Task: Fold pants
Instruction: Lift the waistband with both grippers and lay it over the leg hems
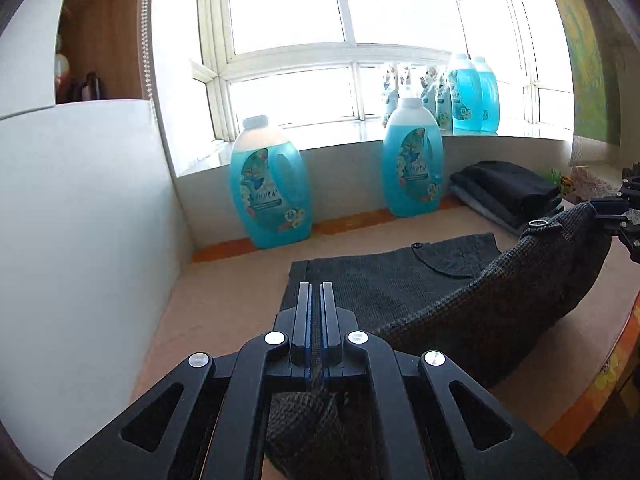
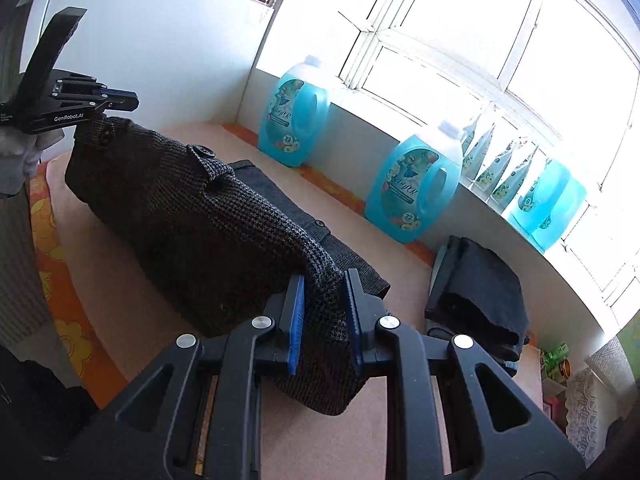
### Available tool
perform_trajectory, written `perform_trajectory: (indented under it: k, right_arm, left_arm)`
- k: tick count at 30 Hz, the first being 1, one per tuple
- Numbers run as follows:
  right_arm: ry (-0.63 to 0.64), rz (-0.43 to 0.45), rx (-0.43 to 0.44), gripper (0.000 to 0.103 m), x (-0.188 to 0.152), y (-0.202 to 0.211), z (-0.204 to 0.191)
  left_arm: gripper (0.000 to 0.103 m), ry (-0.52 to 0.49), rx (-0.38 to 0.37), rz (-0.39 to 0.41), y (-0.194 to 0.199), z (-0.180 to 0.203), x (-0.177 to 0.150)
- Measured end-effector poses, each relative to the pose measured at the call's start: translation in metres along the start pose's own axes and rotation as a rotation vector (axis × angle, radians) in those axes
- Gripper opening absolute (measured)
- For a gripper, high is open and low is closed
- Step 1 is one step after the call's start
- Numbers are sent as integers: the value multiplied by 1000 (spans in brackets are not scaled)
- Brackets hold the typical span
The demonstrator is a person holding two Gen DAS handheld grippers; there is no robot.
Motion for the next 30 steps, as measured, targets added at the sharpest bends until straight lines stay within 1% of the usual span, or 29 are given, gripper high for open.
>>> perform_trajectory:
  k: [3, 6, 9, 11, 13, 14, 16, 18, 20, 21, 22, 24, 26, 30]
  right_arm:
    - [1, -16, 21, 20, 9, -18, 5]
    - [28, -40, 22, 20, 4, -33, 3]
    - [16, -74, 44, 20, -4, -54, 5]
    - [6, -98, 58, 20, -7, -69, 6]
    - [8, -119, 56, 20, -8, -85, 7]
    - [10, -130, 52, 20, -8, -92, 7]
    - [8, -153, 59, 20, -8, -107, 6]
    - [6, -179, 63, 20, -7, -121, 5]
    - [14, -201, 57, 20, -7, -132, 1]
    - [21, -210, 52, 20, -7, -137, -1]
    - [27, -218, 46, 20, -8, -140, -3]
    - [31, -227, 40, 20, -8, -146, -6]
    - [33, -232, 35, 20, -7, -148, -7]
    - [38, -246, 29, 20, -10, -151, -8]
  left_arm:
    - [2, 4, -16, -10, -17, -5, 13]
    - [2, 44, -42, -24, -17, -20, 10]
    - [2, 89, -108, -81, -15, -27, -8]
    - [2, 97, -127, -115, -10, -28, -23]
    - [3, 97, -155, -162, -5, -23, -40]
    - [6, 98, -171, -179, -1, -18, -48]
    - [6, 95, -203, -202, 11, -7, -64]
    - [13, 81, -233, -230, 22, 7, -80]
    - [31, 78, -268, -244, 35, 21, -94]
    - [36, 78, -293, -248, 42, 28, -98]
    - [43, 73, -310, -251, 48, 36, -103]
    - [48, 50, -329, -250, 59, 53, -113]
    - [54, 22, -337, -256, 64, 70, -123]
    - [55, -29, -334, -285, 63, 98, -143]
Point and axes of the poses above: each gripper's, at about its wrist camera, not at the fingertips, and y roughly against the way its jaws point, z to its right, x to its top, the point moved 7 cm from there along -y, roughly the way its jaws point, and after that the axes turned 11 degrees about -z, right-handed, at the moved point
